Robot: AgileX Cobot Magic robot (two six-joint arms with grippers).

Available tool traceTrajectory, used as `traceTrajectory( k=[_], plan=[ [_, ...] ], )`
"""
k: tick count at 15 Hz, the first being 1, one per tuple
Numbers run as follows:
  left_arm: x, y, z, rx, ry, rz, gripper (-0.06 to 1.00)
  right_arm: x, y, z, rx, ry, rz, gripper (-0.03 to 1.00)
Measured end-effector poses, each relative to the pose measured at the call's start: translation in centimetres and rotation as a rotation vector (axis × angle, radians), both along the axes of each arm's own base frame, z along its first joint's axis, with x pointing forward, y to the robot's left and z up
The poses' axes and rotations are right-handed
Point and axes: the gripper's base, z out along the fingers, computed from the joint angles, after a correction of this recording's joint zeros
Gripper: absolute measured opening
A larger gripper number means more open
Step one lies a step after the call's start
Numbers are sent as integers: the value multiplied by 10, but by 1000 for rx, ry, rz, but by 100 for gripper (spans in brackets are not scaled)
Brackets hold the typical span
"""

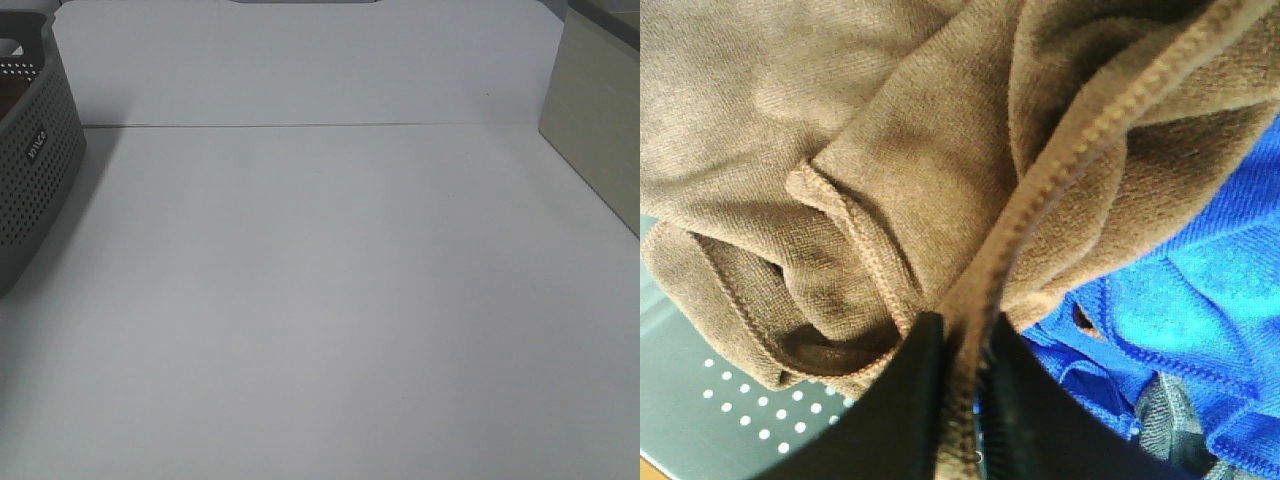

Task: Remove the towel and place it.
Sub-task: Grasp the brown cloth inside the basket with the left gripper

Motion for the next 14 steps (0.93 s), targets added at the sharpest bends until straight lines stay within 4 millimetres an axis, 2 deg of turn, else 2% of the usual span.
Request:
traceTrajectory(
  k=[2, 6, 8, 10, 14],
  plan=[
    [0, 0, 0, -6, -5, 12, 6, 0, 0, 0, 0, 0, 0, 66],
    [0, 0, 0, -21, -19, 42, 4, 0, 0, 0, 0, 0, 0, 66],
    [1, -5, 11, -21, -64, 32, 0, 0, 0, 0, 0, 0, 0, 66],
    [-2, -11, 35, -29, -153, 33, 0, 0, 0, 0, 0, 0, 0, 66],
    [-31, -29, 121, -57, -385, 52, 0, 0, 0, 0, 0, 0, 0, 66]
  ],
)
